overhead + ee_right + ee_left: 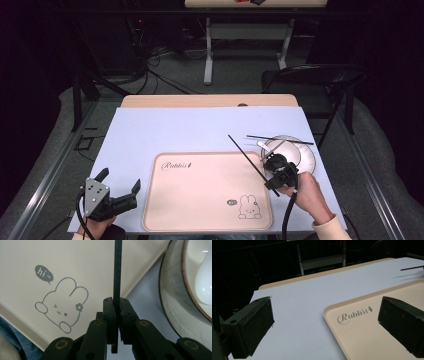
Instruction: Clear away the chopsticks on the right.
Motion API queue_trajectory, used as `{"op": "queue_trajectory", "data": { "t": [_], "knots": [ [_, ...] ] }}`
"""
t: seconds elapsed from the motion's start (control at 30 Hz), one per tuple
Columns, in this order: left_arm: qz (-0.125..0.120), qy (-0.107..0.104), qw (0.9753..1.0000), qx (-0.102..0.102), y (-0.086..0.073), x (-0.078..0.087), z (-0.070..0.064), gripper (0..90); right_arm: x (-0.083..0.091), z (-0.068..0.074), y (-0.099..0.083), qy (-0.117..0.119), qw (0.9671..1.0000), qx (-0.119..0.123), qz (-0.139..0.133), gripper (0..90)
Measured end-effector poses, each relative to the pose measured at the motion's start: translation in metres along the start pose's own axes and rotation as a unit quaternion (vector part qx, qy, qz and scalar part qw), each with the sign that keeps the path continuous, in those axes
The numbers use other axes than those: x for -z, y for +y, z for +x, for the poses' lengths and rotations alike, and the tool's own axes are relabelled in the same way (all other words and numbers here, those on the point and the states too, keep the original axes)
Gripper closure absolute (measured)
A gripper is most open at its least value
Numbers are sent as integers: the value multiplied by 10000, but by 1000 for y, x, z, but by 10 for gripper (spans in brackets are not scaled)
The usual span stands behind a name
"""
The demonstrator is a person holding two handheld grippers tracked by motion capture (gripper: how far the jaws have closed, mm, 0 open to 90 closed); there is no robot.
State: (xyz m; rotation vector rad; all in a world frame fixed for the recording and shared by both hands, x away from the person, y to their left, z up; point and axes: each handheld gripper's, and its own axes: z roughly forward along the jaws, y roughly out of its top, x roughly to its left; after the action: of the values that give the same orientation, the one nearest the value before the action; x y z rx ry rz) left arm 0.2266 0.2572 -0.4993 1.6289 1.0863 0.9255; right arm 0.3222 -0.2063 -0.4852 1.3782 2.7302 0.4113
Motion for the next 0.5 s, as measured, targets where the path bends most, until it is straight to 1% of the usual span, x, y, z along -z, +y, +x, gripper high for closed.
{"op": "queue_trajectory", "data": {
  "t": [0.17, 0.2, 0.27, 0.3, 0.33, 0.37, 0.4, 0.43, 0.47, 0.5],
  "knots": [
    [2, -10, 10000, -8, 0, 0, 0, 0, -16, 8, 3, 119, 9999, -76, -33, 849],
    [-5, -12, 10000, -6, 0, 0, 0, 0, -18, 10, 3, 116, 9999, -72, 34, 849],
    [-3, -10, 10000, -9, 0, 0, 0, 0, -25, 14, 2, 190, 9998, -57, 91, 849],
    [0, -12, 10000, 0, 0, 0, 0, 0, -27, 15, 2, 195, 9997, -104, 130, 849],
    [-1, -10, 10000, -4, 0, 0, 0, 0, -30, 16, 1, 239, 9996, -89, 129, 849],
    [10, -21, 10000, -32, 0, 0, 0, 0, -32, 18, 0, 283, 9993, -141, 184, 849],
    [6, -18, 10000, -32, 0, 0, 0, 0, -35, 20, 0, 265, 9993, -131, 234, 849],
    [0, -16, 10000, -6, 0, 0, 0, 0, -37, 21, -1, 306, 9991, -145, 242, 849],
    [-1, -16, 10000, -8, 0, 0, 0, 0, -39, 23, -1, 292, 9989, -163, 324, 849],
    [-4, -15, 10000, -7, 0, 0, 0, 0, -40, 25, -1, 240, 9990, -184, 336, 849]
  ]
}}
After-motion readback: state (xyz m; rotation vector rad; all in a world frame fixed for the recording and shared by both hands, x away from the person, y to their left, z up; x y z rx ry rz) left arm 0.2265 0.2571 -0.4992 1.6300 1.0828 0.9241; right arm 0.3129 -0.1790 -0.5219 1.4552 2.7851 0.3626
